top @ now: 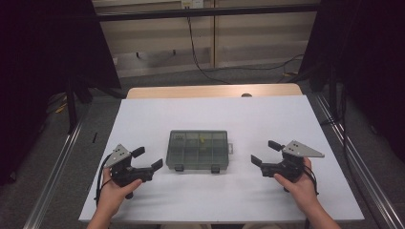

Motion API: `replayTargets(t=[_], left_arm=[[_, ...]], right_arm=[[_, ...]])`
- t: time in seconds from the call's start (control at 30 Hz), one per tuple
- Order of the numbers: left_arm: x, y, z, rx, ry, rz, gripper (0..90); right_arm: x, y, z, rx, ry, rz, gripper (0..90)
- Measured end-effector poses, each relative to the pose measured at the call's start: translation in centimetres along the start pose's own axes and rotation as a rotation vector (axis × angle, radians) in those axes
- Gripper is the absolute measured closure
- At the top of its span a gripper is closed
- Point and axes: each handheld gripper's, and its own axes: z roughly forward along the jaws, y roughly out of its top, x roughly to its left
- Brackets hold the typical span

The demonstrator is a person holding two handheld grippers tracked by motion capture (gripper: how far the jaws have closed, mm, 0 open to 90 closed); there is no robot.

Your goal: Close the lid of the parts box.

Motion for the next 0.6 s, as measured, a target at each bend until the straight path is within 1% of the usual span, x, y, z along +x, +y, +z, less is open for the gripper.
replayTargets(t=[0.13,0.27,0.33,0.4,0.43,0.53,0.6], left_arm=[[0.0,-0.1,-0.2,-0.020,-0.005,0.003,3.5],[0.0,-0.2,-0.3,-0.020,-0.015,0.015,3.1],[0.0,-0.4,-0.3,-0.017,-0.018,0.012,3.1],[0.0,-0.5,-0.3,-0.013,-0.012,0.018,3.1],[0.0,-0.5,-0.3,-0.015,-0.013,0.011,3.1],[0.0,-0.6,-0.5,-0.022,-0.011,0.012,3.1],[0.0,-0.7,-0.6,-0.023,-0.019,0.014,3.0]], right_arm=[[-0.5,-0.4,-1.0,-0.014,-0.016,-0.014,8.6],[-0.8,-0.7,-1.9,-0.020,-0.036,-0.021,8.2],[-1.0,-0.9,-2.4,-0.021,-0.045,-0.024,7.6],[-1.2,-1.0,-2.7,-0.026,-0.055,-0.022,7.4],[-1.3,-1.0,-2.8,-0.025,-0.055,-0.015,7.4],[-1.4,-1.2,-3.2,-0.028,-0.061,-0.020,7.2],[-1.5,-1.3,-3.4,-0.026,-0.060,-0.026,7.1]])
